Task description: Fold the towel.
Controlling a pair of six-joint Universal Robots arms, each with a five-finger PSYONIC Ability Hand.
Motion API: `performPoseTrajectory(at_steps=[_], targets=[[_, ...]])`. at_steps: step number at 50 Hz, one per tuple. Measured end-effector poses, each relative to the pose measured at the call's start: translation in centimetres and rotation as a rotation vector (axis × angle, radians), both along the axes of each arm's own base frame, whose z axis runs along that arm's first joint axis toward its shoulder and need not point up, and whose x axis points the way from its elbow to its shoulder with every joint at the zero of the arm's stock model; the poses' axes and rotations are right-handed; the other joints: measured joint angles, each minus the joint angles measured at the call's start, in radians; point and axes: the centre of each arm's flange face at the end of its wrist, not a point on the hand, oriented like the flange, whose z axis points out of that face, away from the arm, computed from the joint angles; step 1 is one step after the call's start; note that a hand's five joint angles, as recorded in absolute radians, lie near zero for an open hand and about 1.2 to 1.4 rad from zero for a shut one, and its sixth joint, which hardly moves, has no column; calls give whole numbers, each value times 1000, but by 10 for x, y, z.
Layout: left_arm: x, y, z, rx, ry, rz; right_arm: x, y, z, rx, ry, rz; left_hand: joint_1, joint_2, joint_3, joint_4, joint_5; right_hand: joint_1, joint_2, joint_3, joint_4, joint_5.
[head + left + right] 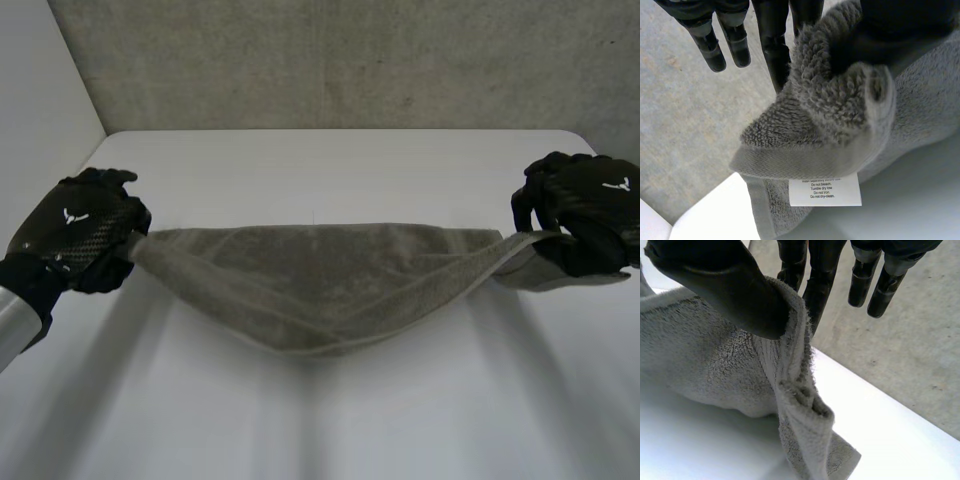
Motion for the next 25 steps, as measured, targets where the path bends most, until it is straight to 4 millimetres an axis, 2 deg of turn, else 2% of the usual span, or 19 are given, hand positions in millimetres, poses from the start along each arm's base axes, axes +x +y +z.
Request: performPoseTrajectory(at_steps=[3,8,15,22,25], targets=[[0,6,-1,22,1,-1,0,0,-4,17,20,17,-162,-165,0,0,-169,0,0,0,0,0],[0,7,-7,59,4,-8,0,-6,-18,57,50,33,-235,-233,0,0,-253,0,0,0,0,0],[0,2,-27,146,9,-10,0,-15,-47,152,66,54,-330,-322,0,0,-353,0,0,0,0,0],[1,2,-41,203,3,-5,1,-15,-57,183,65,60,-315,-313,0,0,-334,0,0,0,0,0],[2,3,-46,218,-8,-5,1,-15,-59,184,65,61,-122,-119,0,0,-139,0,0,0,0,0]])
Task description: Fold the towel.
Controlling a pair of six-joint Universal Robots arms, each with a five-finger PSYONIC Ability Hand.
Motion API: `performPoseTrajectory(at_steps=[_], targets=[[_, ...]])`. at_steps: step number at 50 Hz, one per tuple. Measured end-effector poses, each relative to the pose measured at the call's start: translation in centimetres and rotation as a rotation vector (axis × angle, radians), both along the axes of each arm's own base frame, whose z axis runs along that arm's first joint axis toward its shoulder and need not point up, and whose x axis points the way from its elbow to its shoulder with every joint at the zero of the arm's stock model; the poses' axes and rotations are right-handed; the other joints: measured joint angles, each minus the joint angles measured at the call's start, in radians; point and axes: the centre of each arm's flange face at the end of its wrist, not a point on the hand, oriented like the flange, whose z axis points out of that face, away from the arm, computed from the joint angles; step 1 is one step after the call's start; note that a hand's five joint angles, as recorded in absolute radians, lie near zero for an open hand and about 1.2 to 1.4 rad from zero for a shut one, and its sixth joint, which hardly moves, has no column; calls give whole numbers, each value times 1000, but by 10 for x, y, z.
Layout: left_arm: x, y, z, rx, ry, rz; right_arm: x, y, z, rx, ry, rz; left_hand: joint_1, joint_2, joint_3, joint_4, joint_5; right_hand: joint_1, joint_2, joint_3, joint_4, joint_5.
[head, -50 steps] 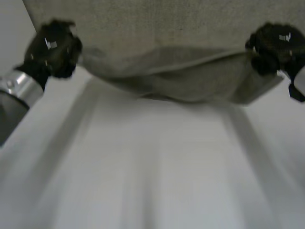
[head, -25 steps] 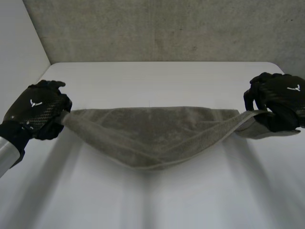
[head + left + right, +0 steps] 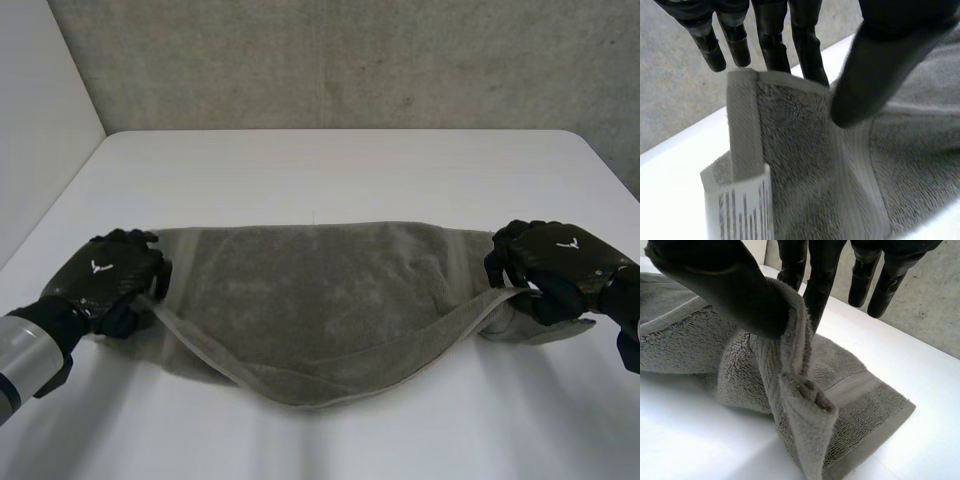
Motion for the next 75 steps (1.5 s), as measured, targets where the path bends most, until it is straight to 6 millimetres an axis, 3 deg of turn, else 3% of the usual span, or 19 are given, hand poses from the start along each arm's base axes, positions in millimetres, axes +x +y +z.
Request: performPoseTrajectory(at_steps=[3,17,19,23,33,42,53,63,69,75], targets=[[0,1,-6,15,-14,-4,0,1,-1,-1,-1,0,112,112,0,0,117,0,0,0,0,0],[1,1,-17,55,-32,-10,-2,1,-3,6,-5,-5,28,25,0,0,28,0,0,0,0,0],[3,1,-18,54,-41,-5,-2,1,-4,10,-5,-7,163,165,0,0,167,0,0,0,0,0],[7,0,-19,47,-66,4,-2,3,-5,21,-6,-9,221,259,0,0,257,0,0,0,0,0],[19,-4,-3,1,-76,18,-9,1,9,-15,2,-43,221,260,0,0,258,0,0,0,0,0],[29,-42,10,-13,-20,9,-16,-35,14,-49,3,-47,221,262,0,0,259,0,0,0,0,0],[7,-105,-17,69,21,8,10,-96,-15,-58,22,48,221,265,0,0,264,0,0,0,0,0],[-13,-158,-28,23,24,59,16,-145,-34,-201,52,-17,221,266,0,0,264,0,0,0,0,0],[-18,-181,-33,-14,13,103,23,-161,-45,-269,54,-41,221,266,0,0,264,0,0,0,0,0],[-23,-187,-41,-26,7,101,31,-168,-54,-282,50,-30,221,272,0,0,264,0,0,0,0,0]])
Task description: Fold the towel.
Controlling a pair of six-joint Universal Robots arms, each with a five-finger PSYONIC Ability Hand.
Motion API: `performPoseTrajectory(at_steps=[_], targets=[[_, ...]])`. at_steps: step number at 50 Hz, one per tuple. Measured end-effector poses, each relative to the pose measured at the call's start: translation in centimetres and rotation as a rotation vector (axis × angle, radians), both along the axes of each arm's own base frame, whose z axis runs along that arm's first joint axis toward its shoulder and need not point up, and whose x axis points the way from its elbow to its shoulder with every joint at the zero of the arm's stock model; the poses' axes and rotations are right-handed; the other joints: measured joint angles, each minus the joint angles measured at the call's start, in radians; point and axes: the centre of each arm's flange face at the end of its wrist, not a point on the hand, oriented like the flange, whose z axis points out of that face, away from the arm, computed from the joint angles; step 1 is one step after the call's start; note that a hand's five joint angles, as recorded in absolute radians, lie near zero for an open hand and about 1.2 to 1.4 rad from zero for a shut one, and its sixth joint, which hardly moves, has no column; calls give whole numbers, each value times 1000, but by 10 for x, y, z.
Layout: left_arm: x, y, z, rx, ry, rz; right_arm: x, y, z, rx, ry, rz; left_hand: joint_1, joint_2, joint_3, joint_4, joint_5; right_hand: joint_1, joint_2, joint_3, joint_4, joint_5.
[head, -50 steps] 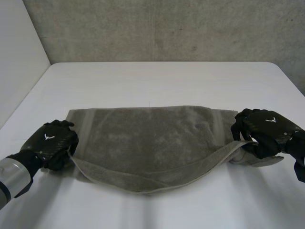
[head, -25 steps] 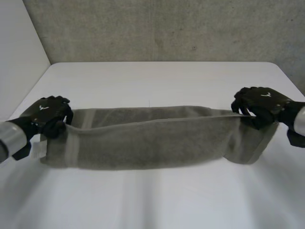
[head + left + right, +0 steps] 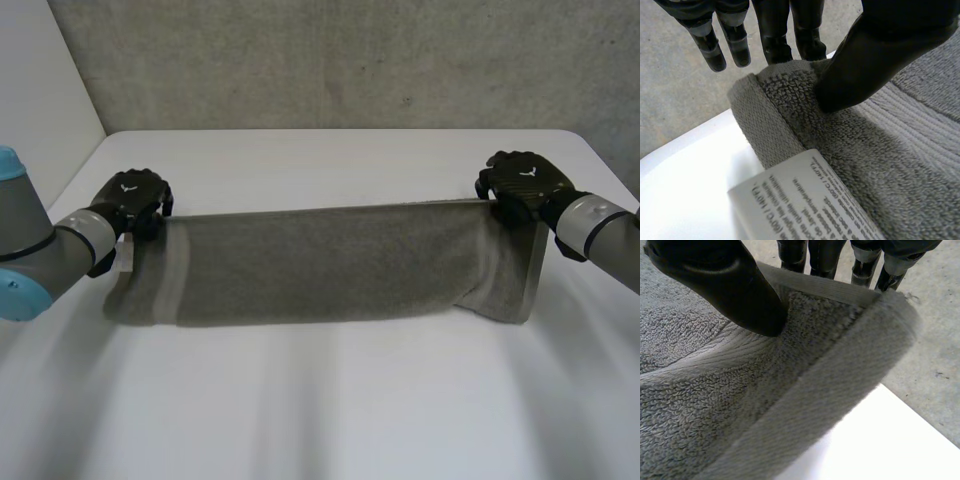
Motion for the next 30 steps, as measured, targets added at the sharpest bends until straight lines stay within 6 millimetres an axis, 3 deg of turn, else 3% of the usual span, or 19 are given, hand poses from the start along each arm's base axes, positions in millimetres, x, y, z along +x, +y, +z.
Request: performPoseTrajectory(at_steps=[10,21,23,25,28,30], targets=[[-6,-9,-13,-65,-3,-4,13,-11,-20,-4,3,18,0,3,0,0,9,0,0,0,0,4],[-9,-19,-27,-98,-17,31,14,-22,-38,-23,7,-3,-2,0,0,0,9,0,0,0,0,4],[-9,-20,-27,-99,-18,34,14,-24,-39,-31,8,-11,-131,-158,0,0,-145,-3,-5,0,0,-5],[-9,-20,-27,-99,-19,36,13,-26,-40,-40,9,-18,-401,-452,0,0,-437,-46,-69,0,0,-82],[-10,-20,-26,-99,-20,38,14,-26,-40,-50,9,-23,-762,-818,0,0,-816,-318,-343,0,0,-361],[-10,-19,-24,-99,-20,39,15,-25,-39,-54,10,-22,-858,-926,0,0,-935,-547,-548,0,0,-590]])
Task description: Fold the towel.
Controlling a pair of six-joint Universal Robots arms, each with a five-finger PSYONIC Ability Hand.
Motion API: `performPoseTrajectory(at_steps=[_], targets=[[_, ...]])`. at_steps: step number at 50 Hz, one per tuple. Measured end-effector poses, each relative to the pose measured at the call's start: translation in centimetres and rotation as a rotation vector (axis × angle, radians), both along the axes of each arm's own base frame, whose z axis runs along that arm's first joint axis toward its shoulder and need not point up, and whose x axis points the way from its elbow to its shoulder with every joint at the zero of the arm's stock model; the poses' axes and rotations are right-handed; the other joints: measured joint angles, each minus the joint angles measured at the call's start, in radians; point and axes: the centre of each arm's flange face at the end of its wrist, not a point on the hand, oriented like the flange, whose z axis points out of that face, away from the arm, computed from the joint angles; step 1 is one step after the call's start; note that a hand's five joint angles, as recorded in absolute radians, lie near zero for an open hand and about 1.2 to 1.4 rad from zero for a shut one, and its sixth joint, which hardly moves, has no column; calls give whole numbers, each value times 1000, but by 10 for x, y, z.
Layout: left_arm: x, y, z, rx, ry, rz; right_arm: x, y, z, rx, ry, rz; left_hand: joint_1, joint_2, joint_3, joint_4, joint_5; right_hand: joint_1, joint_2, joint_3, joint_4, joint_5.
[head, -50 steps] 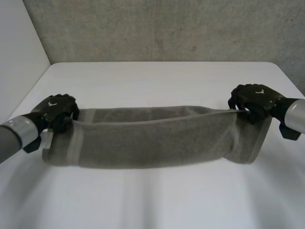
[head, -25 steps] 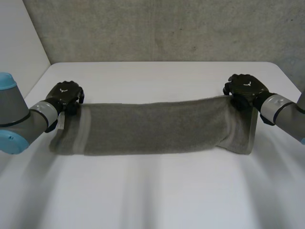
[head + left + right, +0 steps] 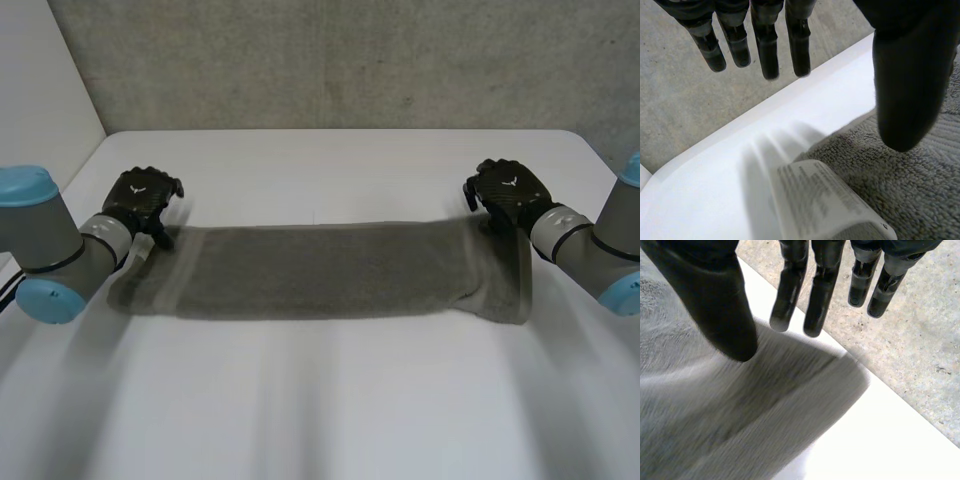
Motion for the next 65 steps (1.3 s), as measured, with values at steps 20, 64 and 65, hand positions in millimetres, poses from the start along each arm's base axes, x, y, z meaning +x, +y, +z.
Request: performPoseTrajectory(at_steps=[20,64,65], targets=[[12,60,71,-42,9,33,-10,71,86,-12,-90,-86,-54,-84,0,0,-95,-523,-533,0,0,-521],[10,161,56,54,135,-26,-45,126,-21,249,-34,-186,-54,-81,0,0,-33,-3,-17,0,0,11],[10,161,56,53,135,-26,-45,125,-22,250,-32,-185,-54,-81,0,0,-33,1,-16,0,0,13]])
